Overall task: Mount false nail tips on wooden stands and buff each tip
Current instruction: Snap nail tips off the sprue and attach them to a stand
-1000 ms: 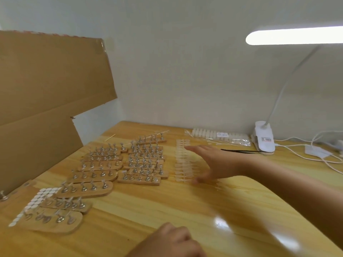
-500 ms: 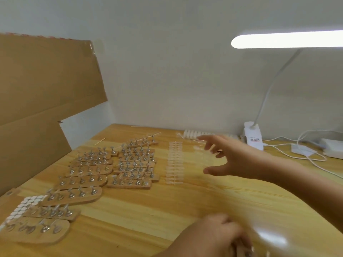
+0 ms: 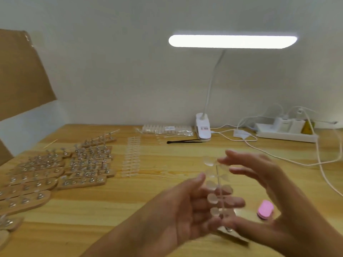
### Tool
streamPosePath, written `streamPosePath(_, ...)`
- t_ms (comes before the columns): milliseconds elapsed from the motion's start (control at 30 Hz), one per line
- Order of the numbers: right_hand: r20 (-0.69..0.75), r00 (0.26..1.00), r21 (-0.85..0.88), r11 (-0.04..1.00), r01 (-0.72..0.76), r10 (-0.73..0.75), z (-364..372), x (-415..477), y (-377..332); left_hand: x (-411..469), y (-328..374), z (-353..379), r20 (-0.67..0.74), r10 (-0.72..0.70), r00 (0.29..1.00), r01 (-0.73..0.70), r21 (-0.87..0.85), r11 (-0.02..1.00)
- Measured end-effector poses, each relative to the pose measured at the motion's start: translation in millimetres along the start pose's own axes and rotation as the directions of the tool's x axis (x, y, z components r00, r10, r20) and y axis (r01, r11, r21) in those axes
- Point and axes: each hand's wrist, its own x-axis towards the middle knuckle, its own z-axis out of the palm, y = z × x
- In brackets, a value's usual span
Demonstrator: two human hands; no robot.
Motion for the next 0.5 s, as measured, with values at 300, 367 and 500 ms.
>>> streamPosePath(300,-0.023,0.991,0.207,0.971,-0.123,0.131,17.1,-22.9,8.9,0.7,-21.8,-3.0,-0.302,0.207,0.930,-0.216,0.004,0.976)
streamPosePath(367,-0.026,0.960,0.382,0.890,-0.248,0.278,14.3,-25.3,8.9,-0.1,-21.9,-4.3,-0.340,0.317,0.885,-0.270,0.178,0.946)
streamPosePath(500,0.110,0.885,0.502,0.743,-0.443,0.453,16.0,-28.5,17.6,-11.8,-40.4,-4.7,-0.220,0.490,0.844,-0.289,0.583,0.759)
